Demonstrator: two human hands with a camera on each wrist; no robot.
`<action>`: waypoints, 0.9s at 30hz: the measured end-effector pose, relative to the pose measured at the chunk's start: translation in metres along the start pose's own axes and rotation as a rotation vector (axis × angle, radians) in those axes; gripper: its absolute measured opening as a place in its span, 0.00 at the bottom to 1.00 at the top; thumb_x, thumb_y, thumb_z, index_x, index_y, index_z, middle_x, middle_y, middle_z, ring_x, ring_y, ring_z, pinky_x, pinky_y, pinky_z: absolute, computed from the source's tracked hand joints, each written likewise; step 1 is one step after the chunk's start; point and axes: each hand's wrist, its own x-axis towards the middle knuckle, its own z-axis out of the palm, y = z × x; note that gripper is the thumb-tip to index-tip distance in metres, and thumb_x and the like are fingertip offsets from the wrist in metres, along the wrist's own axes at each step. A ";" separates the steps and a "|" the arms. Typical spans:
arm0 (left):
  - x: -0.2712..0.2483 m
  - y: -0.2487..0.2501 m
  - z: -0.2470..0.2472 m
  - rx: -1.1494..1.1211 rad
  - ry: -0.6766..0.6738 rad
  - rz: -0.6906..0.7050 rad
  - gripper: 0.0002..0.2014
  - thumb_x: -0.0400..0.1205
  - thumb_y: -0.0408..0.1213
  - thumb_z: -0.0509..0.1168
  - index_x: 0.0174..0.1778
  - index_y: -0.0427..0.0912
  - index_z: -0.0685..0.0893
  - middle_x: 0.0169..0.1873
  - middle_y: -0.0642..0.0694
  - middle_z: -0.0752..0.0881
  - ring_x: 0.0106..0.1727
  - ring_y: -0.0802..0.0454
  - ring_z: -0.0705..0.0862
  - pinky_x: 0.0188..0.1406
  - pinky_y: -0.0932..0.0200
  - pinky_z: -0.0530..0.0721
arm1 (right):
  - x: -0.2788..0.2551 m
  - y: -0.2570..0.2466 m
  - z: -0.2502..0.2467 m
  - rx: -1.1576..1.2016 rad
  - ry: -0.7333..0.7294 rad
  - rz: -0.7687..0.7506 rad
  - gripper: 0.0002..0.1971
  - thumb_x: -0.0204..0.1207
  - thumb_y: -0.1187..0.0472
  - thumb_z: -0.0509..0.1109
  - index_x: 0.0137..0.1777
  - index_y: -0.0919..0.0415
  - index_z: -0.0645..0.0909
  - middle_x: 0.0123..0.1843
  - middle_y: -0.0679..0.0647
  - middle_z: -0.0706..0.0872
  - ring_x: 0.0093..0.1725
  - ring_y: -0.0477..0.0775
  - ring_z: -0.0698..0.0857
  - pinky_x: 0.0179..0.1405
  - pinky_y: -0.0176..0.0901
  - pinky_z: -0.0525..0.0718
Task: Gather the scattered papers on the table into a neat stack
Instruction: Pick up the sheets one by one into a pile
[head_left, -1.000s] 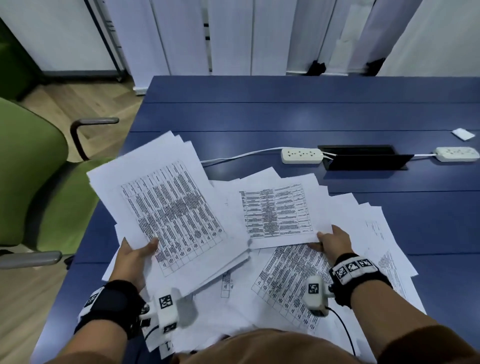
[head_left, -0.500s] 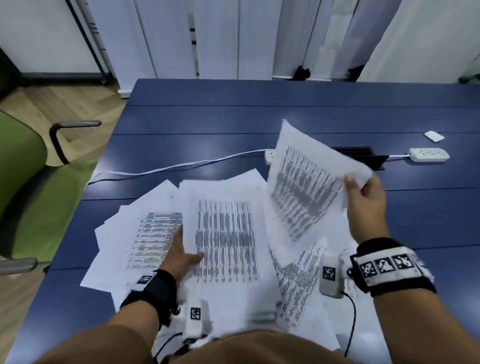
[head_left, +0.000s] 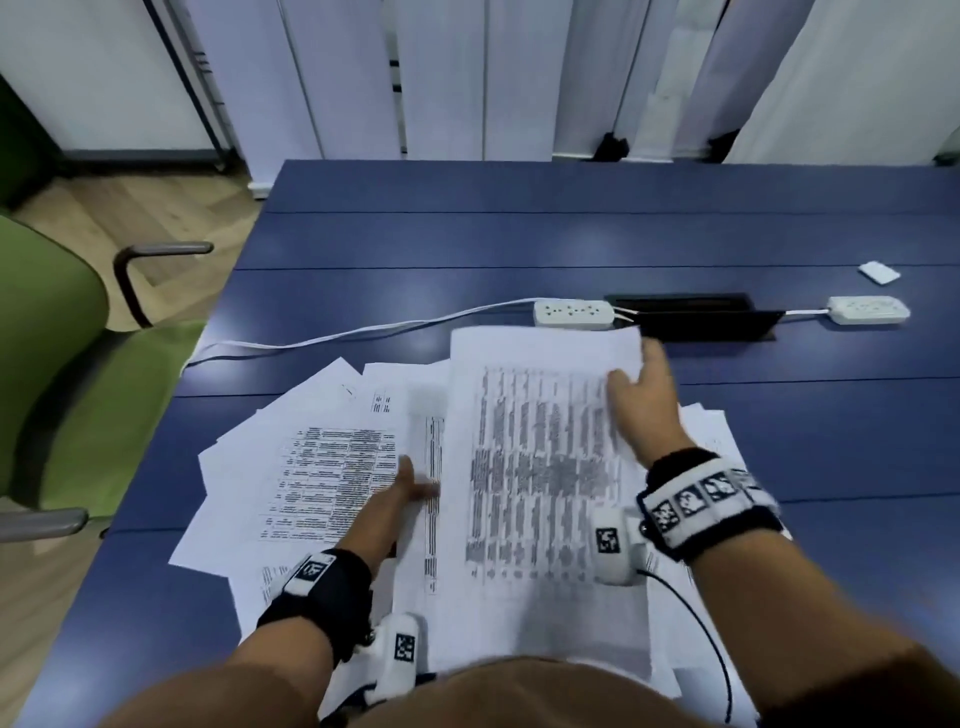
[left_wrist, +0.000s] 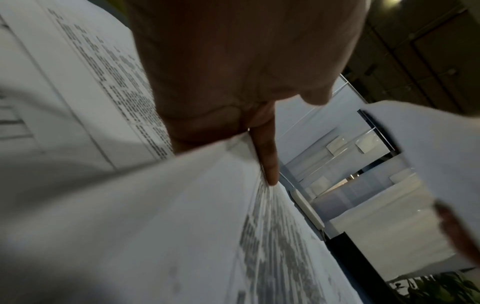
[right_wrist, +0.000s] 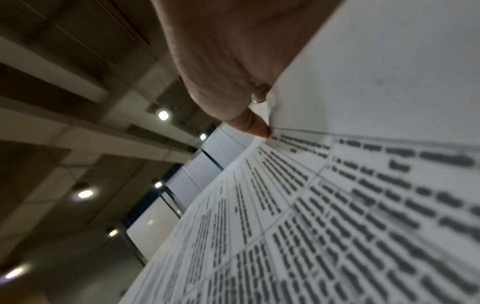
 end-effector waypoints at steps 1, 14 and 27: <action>0.004 -0.005 -0.002 -0.023 -0.014 -0.058 0.40 0.68 0.83 0.46 0.49 0.58 0.91 0.59 0.54 0.87 0.61 0.49 0.84 0.69 0.46 0.76 | -0.005 0.010 0.011 -0.024 -0.013 0.041 0.18 0.78 0.73 0.58 0.66 0.60 0.72 0.59 0.61 0.84 0.55 0.59 0.83 0.50 0.39 0.78; 0.009 -0.046 -0.007 -0.023 0.143 0.076 0.20 0.79 0.26 0.71 0.64 0.42 0.76 0.57 0.42 0.85 0.58 0.41 0.84 0.58 0.51 0.79 | -0.046 0.118 -0.041 -0.635 0.192 0.739 0.41 0.73 0.49 0.75 0.78 0.64 0.58 0.75 0.69 0.68 0.73 0.72 0.68 0.69 0.63 0.71; 0.019 -0.059 -0.013 -0.055 0.110 0.090 0.37 0.79 0.21 0.68 0.80 0.39 0.57 0.67 0.40 0.76 0.69 0.40 0.75 0.73 0.44 0.72 | -0.072 0.125 -0.066 -0.010 0.106 0.796 0.41 0.68 0.63 0.81 0.77 0.71 0.65 0.76 0.66 0.74 0.73 0.68 0.74 0.73 0.58 0.71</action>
